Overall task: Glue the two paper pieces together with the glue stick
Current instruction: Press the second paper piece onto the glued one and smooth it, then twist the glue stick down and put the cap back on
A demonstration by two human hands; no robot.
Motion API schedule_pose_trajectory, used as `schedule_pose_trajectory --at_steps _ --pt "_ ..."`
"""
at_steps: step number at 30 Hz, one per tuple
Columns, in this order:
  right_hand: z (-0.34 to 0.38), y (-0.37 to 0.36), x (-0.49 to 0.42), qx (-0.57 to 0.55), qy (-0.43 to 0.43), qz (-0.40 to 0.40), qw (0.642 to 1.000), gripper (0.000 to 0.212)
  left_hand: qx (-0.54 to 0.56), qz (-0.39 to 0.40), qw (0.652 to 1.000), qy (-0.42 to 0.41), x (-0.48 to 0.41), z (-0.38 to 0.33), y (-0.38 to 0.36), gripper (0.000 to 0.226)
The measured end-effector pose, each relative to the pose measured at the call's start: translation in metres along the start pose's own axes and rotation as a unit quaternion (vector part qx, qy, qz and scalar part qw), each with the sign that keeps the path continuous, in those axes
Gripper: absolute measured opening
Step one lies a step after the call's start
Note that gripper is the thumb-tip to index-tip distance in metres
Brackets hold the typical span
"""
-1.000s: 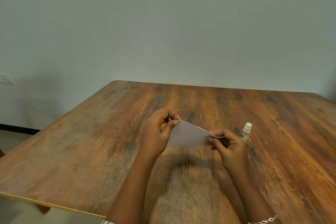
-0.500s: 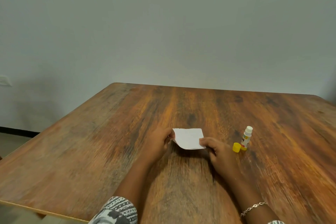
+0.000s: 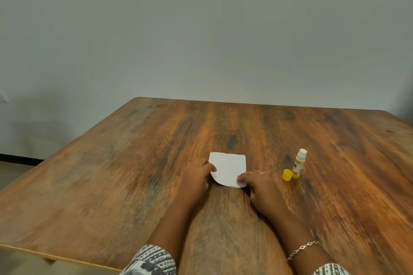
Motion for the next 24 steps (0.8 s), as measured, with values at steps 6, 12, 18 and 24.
schedule_pose_trajectory --at_steps 6,12,18,24 --pt "0.003 0.011 0.004 -0.006 -0.001 -0.003 1.000 0.034 -0.001 -0.036 0.999 0.005 -0.004 -0.018 -0.005 0.019" --pt "0.002 0.060 0.037 -0.081 0.023 -0.174 0.981 0.015 0.024 -0.017 0.999 -0.037 -0.011 -0.042 -0.021 0.028" --pt "-0.054 0.091 0.060 -0.136 -0.020 -0.262 0.955 0.016 0.075 -0.021 0.997 -0.026 -0.018 -0.051 -0.031 0.021" --pt "-0.118 0.086 0.067 -0.252 -0.132 -0.314 0.906 0.014 0.093 -0.067 0.993 -0.014 -0.015 -0.045 -0.030 0.015"
Point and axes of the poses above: each hand's wrist, its own x-axis away from the middle knuckle, its own y-axis out of the back of the hand, z = x × y, the point moved 7 cm from there along -x, towards the middle knuckle, and after that the axes turned 13 degrees about z, right-handed, at the moved point
